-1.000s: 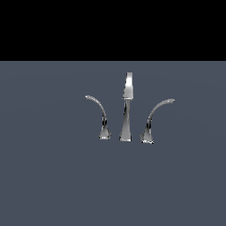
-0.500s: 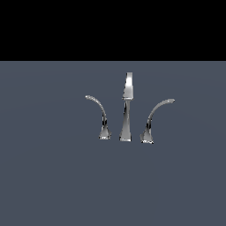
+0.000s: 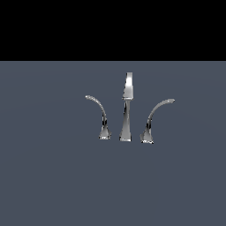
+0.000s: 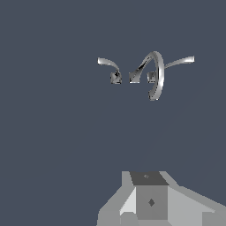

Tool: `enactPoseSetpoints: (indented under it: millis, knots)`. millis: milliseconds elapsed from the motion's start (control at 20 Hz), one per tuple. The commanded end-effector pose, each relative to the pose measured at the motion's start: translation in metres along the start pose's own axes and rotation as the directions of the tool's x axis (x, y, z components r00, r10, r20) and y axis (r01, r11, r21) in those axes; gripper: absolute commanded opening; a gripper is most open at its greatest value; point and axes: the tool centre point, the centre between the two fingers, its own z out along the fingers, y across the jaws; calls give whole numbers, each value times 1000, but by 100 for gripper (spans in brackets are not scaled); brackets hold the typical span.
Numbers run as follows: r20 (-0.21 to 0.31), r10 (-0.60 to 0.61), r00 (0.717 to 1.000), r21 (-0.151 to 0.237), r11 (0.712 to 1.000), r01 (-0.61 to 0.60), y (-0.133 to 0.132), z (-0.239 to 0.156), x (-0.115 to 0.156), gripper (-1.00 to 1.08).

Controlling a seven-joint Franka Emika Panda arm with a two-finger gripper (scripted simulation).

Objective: Turn on the faucet by rotating a designated handle.

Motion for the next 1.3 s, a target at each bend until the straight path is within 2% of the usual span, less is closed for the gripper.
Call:
enactPoseSetpoints:
  millis: [0, 300, 600, 900, 1250]
  knots:
    - [2, 60, 998, 1, 998, -60, -9, 11, 6, -100]
    - [7, 201, 980, 4, 980, -201, -28, 36, 23, -100]
    - [13, 338, 941, 6, 941, -338, -45, 62, 42, -100]
    - [18, 467, 884, 8, 884, -467, -58, 87, 64, -100]
    - [25, 602, 798, 8, 798, -603, -70, 116, 91, -100]
